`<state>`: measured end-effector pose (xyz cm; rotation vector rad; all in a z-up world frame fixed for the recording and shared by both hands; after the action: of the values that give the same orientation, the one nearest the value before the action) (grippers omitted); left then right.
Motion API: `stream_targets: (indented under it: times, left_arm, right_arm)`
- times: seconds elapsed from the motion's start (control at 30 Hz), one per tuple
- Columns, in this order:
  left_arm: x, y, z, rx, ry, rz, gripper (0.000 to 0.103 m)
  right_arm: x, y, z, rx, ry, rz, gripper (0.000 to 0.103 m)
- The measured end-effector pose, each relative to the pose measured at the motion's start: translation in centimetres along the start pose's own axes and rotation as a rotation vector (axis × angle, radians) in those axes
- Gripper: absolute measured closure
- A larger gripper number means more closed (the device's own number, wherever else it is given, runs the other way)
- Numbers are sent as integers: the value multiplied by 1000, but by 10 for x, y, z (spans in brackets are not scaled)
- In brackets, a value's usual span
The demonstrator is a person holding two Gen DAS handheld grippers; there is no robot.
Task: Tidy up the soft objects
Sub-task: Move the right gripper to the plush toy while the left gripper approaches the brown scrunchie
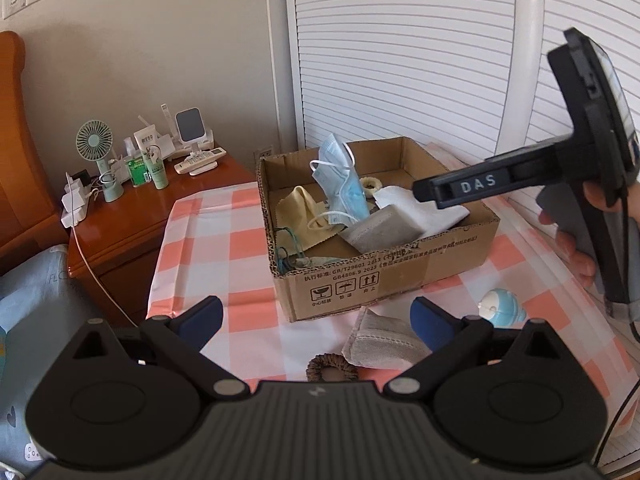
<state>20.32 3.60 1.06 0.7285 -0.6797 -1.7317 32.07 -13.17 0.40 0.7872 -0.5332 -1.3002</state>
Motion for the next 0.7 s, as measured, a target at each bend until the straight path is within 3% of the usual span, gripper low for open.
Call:
stream_targets:
  times: [0.3,0.7]
  left_arm:
    - [-8,-17,1,20,-25,12,3]
    - [7,-64,-41,-70,-104,-4,3]
  right_arm:
    - [15,-58,21,-27,-62,-34,0]
    - [38,-129,21,-90,-144,-103,0]
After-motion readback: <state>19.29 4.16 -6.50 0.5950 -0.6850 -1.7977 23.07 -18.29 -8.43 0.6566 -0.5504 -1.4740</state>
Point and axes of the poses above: each gripper's, at about its wrist camera, not at the fingertips, and z roughly against the way its jaws point, x to its right, y to its top, the point moved 6 cm from there along -z, roughly the way its jaws point, and after that the axes turned 7 degrees about -z, right-handed, at the moved point
